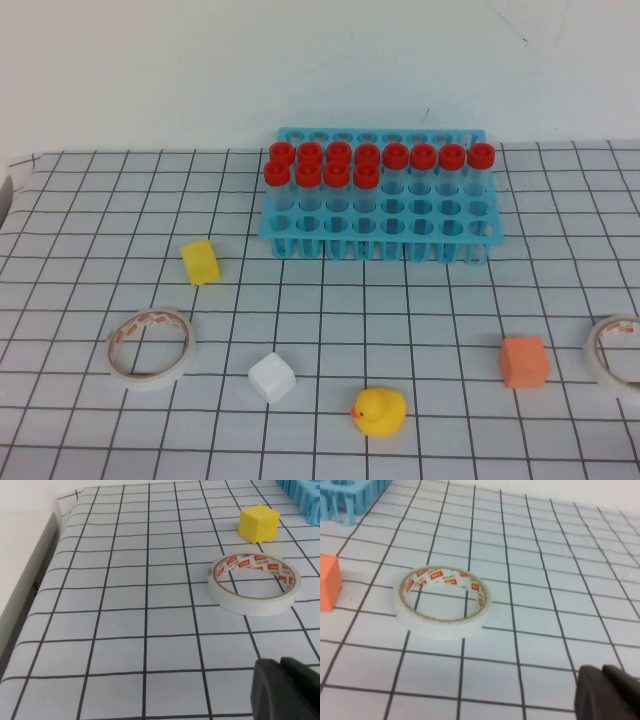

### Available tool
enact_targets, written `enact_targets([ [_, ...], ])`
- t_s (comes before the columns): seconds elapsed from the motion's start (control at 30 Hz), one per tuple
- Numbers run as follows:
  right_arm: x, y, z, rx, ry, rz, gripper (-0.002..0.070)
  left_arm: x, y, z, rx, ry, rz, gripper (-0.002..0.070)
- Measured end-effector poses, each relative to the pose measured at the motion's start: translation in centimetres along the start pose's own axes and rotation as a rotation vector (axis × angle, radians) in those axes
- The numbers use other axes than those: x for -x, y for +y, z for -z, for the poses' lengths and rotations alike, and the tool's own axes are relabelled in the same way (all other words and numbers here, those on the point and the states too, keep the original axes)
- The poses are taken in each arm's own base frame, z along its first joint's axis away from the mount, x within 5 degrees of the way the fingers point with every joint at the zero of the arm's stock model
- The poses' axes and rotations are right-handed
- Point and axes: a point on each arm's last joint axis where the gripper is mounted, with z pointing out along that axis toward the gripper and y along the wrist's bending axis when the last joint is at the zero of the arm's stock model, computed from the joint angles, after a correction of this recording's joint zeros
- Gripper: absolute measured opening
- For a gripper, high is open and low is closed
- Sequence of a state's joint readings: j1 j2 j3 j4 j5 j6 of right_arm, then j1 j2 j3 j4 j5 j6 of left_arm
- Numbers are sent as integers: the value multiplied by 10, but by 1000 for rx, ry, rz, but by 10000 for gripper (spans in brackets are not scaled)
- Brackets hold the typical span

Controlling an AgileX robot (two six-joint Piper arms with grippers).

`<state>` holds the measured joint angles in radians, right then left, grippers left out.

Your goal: Place the test tubes

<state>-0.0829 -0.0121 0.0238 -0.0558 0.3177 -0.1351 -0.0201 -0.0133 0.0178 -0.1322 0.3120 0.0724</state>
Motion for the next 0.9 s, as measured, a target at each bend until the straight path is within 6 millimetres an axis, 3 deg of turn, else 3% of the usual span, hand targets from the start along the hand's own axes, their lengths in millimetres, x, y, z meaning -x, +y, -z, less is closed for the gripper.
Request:
enact_targets([
  [0.9,-1,0,0,9,17,-75,-1,0,0,0,0,0,0,-1],
])
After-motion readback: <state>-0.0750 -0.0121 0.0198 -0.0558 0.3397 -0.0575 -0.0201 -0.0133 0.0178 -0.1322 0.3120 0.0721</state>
